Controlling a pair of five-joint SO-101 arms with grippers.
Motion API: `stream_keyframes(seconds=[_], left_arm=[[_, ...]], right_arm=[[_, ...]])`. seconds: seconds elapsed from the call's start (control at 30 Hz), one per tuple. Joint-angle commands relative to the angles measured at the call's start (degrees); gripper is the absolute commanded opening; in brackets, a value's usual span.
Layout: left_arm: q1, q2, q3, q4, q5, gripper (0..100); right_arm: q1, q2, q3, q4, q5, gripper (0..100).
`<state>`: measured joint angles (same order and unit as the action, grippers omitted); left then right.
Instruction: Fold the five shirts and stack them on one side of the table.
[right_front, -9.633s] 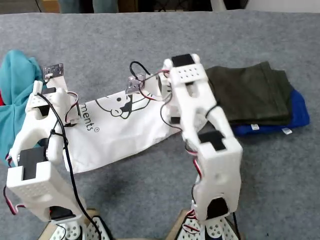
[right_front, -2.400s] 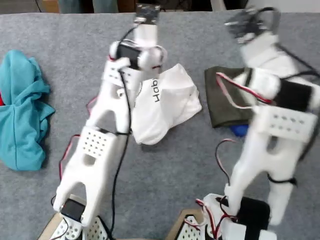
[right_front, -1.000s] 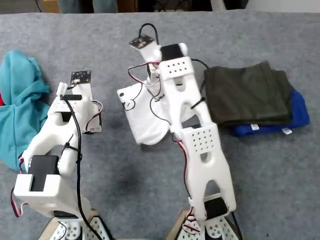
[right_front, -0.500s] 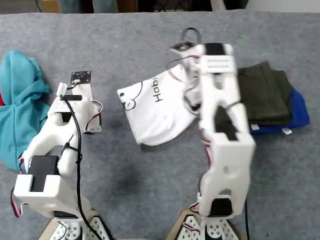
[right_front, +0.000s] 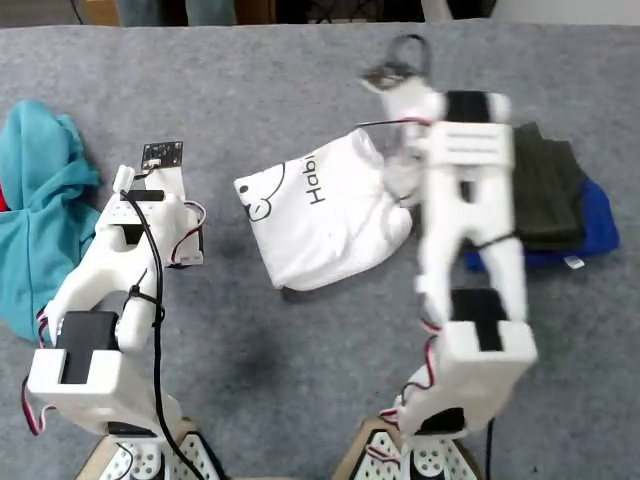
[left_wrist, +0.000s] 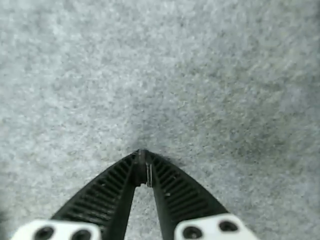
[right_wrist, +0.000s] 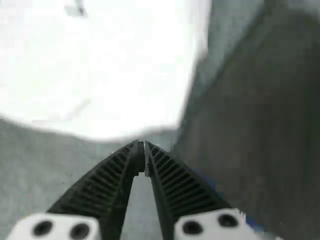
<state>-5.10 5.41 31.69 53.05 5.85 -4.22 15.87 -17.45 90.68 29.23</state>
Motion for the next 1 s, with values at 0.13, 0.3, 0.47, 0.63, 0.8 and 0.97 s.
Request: stream_keyframes(seconds=[0.13,0.3,0.47,0.63,0.8,0.97], left_arm=[[0.1,-1.5,0.4,-0.9,0.1,3],[0.1,-1.5,0.4,-1.1,0.0,3],[0.1,-1.5,0.4,-1.1,-0.2,3],[0.1,-1.5,0.4,-1.1,-0.3,3],[0.1,-1.5,0.4,-1.1,-0.3,3],[0.1,-1.5,0.4,-1.1,-0.3,3]], right_arm=[[-9.4,13.1,-8.3,-12.3,-4.0,1.5],[-9.1,23.3,-17.0,-10.6,-4.0,1.5],[-9.0,28.7,-25.7,1.9,-3.7,1.5],[-6.2,29.1,-32.0,10.5,-3.8,1.5],[-0.3,25.6,-27.6,10.5,-3.6,1.5],[5.5,17.9,-13.5,10.5,1.5,1.5]])
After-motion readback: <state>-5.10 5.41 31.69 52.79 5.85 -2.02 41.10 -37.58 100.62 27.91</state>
